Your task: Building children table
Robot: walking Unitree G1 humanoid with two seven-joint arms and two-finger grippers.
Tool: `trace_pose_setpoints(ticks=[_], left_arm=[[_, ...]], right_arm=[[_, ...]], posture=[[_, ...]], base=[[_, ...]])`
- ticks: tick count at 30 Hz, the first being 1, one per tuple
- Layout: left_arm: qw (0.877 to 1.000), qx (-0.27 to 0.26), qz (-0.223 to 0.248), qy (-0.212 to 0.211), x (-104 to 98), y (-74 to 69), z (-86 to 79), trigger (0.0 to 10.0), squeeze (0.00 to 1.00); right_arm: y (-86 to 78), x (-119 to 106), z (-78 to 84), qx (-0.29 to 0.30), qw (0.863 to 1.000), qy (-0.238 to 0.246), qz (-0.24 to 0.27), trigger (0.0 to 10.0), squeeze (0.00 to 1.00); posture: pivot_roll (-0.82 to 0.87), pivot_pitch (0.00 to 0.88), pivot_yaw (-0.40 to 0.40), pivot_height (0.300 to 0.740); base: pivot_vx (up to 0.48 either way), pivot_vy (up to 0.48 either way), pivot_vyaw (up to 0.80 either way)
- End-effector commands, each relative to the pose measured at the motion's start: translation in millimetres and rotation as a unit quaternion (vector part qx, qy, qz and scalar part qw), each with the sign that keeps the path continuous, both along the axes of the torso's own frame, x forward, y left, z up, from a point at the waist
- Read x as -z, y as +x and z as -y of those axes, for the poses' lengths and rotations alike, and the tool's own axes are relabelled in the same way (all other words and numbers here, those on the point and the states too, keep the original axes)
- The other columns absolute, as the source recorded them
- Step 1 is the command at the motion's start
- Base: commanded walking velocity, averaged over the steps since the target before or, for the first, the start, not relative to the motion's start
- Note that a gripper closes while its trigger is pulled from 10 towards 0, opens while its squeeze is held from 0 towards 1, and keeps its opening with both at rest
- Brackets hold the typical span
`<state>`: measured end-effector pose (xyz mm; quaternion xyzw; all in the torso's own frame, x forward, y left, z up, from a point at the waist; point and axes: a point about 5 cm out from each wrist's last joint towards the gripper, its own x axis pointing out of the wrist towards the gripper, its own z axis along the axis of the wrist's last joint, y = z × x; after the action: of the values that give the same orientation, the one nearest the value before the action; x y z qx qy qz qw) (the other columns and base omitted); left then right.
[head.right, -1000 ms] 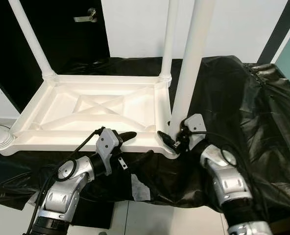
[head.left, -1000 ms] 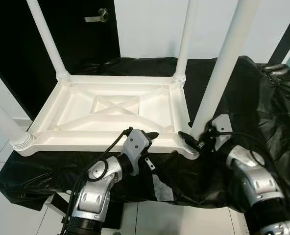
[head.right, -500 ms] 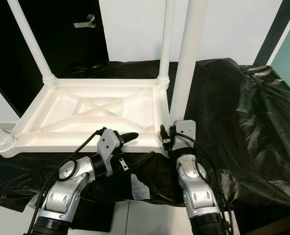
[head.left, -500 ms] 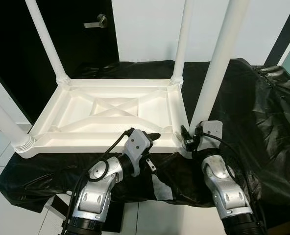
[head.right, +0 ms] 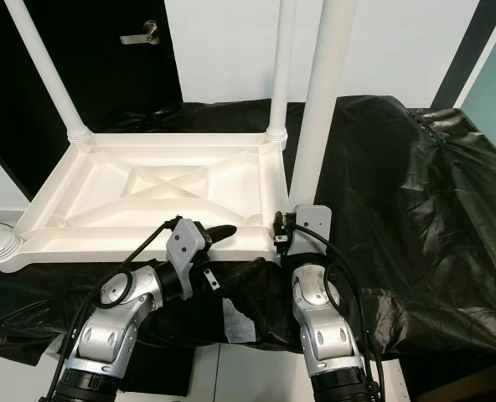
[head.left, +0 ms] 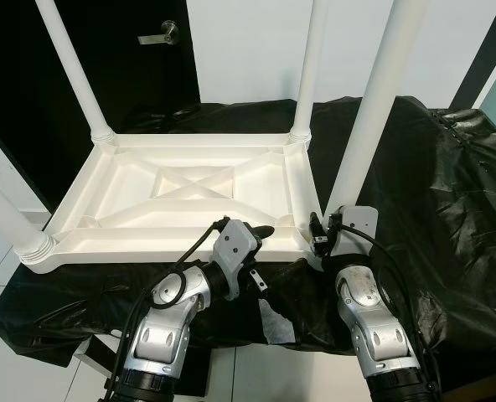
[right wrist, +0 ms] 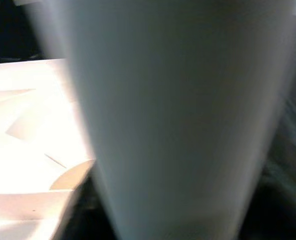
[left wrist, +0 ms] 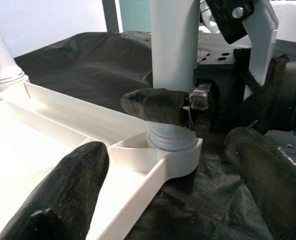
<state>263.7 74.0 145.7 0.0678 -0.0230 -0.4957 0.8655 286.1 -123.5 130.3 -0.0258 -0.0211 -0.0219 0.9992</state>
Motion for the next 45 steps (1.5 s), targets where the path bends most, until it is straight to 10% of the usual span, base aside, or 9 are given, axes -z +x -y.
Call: trace_pose_setpoints(ticks=[1, 10, 11, 28, 29, 42, 43, 44, 45], left_arm=[[0.998, -0.060, 0.002, -0.002, -0.1, 5.3, -4.4, 10.0, 0.00], [0.998, -0.063, 0.000, -0.001, 0.7, 3.7, -6.1, 10.0, 0.00], [0.998, -0.063, -0.001, 0.000, 1.1, 3.5, -6.5, 10.0, 0.00], [0.998, -0.062, 0.003, 0.002, -0.8, 5.9, -6.7, 10.0, 0.00], [0.998, -0.064, 0.005, 0.000, -1.6, 6.0, -6.6, 10.0, 0.00], [0.998, -0.062, 0.003, -0.009, 0.4, 6.0, 0.1, 10.0, 0.00], [0.998, -0.061, 0.003, -0.009, 0.3, 5.8, 0.5, 10.0, 0.00], [0.998, -0.061, 0.003, -0.009, 0.3, 5.8, 0.5, 10.0, 0.00], [0.998, -0.057, 0.004, -0.010, -0.5, 7.0, 2.5, 10.0, 0.00]], right_arm=[[-2.3, 4.2, 5.9, 0.010, 1.000, 0.006, -0.010, 10.0, 1.00], [-12.4, -5.6, 27.4, -0.116, 0.993, 0.004, 0.022, 10.0, 0.85], [-13.4, -5.1, 33.4, -0.167, 0.986, -0.001, 0.014, 10.0, 0.00], [15.0, -1.0, 29.3, -0.400, 0.907, -0.115, -0.056, 9.5, 0.00], [17.0, -0.5, 28.5, -0.417, 0.899, -0.121, -0.062, 0.0, 0.00], [4.4, 14.5, 36.2, -0.344, 0.929, -0.111, -0.082, 0.0, 0.00], [3.1, 16.4, 36.2, -0.322, 0.936, -0.111, -0.086, 3.8, 0.00], [3.1, 16.4, 36.2, -0.322, 0.936, -0.111, -0.086, 3.8, 0.00], [1.5, 17.7, 36.1, -0.288, 0.948, -0.104, -0.084, 10.0, 0.00]], posture=[[-0.04, 0.000, 0.009, 0.740], [-0.04, 0.000, 0.011, 0.740], [-0.04, 0.000, 0.009, 0.740], [-0.03, 0.000, 0.010, 0.740], [-0.02, 0.000, -0.008, 0.740], [-0.06, 0.000, -0.014, 0.740], [-0.07, 0.000, -0.011, 0.740], [-0.07, 0.000, -0.011, 0.740], [-0.08, 0.000, -0.004, 0.740]], base=[[0.000, 0.000, 0.00], [0.000, 0.000, 0.00], [0.000, 0.000, 0.00], [0.000, 0.000, 0.00], [0.000, 0.000, 0.00], [0.000, 0.000, 0.00], [0.000, 0.000, 0.00], [0.000, 0.000, 0.00], [0.000, 0.000, 0.00]])
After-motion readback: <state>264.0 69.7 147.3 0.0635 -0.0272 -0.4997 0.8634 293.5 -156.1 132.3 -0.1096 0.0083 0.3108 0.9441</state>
